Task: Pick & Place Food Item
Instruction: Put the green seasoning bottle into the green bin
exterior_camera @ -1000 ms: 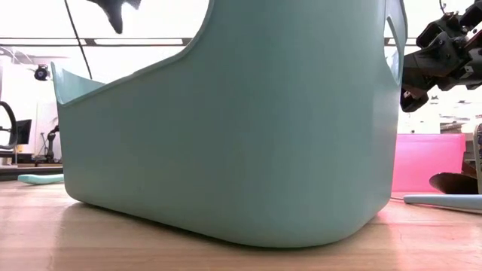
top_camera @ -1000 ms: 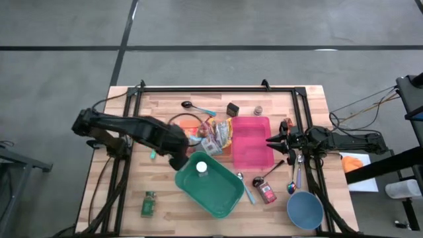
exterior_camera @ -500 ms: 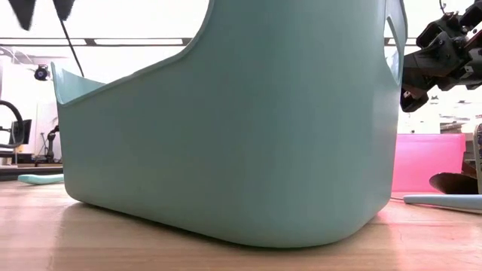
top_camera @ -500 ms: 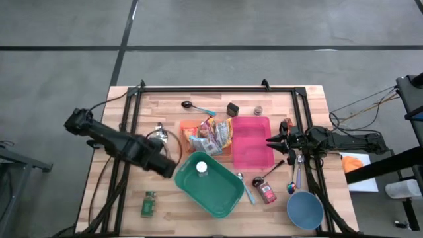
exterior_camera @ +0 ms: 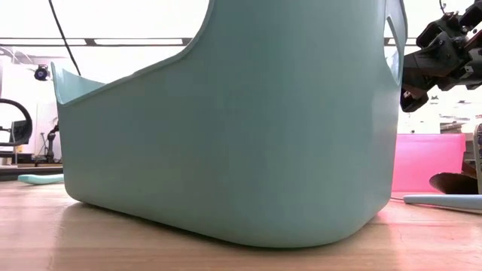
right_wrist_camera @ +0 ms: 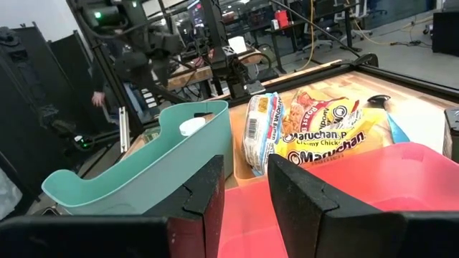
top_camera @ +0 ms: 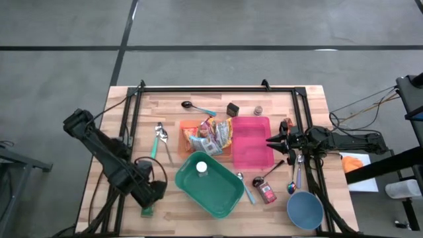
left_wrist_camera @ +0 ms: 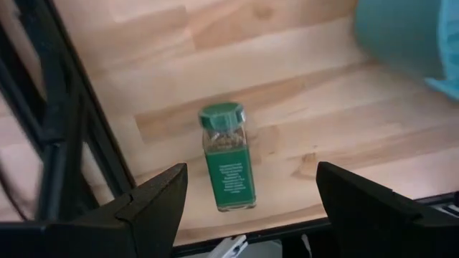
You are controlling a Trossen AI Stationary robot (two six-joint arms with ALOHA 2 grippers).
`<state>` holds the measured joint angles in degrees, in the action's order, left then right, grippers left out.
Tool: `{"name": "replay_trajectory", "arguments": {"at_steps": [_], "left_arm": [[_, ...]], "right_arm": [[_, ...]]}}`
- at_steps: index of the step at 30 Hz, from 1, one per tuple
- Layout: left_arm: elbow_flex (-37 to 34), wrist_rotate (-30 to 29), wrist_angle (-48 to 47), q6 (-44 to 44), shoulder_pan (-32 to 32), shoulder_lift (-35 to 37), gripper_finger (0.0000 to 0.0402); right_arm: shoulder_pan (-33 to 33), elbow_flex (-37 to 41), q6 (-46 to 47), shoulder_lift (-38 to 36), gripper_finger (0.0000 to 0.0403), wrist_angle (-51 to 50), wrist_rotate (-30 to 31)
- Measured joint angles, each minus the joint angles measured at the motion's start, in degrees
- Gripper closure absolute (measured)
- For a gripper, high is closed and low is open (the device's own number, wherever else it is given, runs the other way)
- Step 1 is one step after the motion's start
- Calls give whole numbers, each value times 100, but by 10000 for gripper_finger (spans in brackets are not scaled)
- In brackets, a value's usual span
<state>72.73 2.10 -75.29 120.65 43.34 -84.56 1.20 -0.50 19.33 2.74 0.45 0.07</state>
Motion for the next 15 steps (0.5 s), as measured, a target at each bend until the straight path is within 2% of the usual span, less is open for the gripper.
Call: {"name": "replay_trajectory", "arguments": {"at_steps": [6, 15], "left_arm": [[-684, 330, 862, 283, 108, 5, 89], [-1743, 453, 2218, 435, 122, 10, 89]], "right_arm": [[0, 0, 0, 0, 296, 0, -1], [-1, 0, 0, 0, 296, 0, -1]]}}
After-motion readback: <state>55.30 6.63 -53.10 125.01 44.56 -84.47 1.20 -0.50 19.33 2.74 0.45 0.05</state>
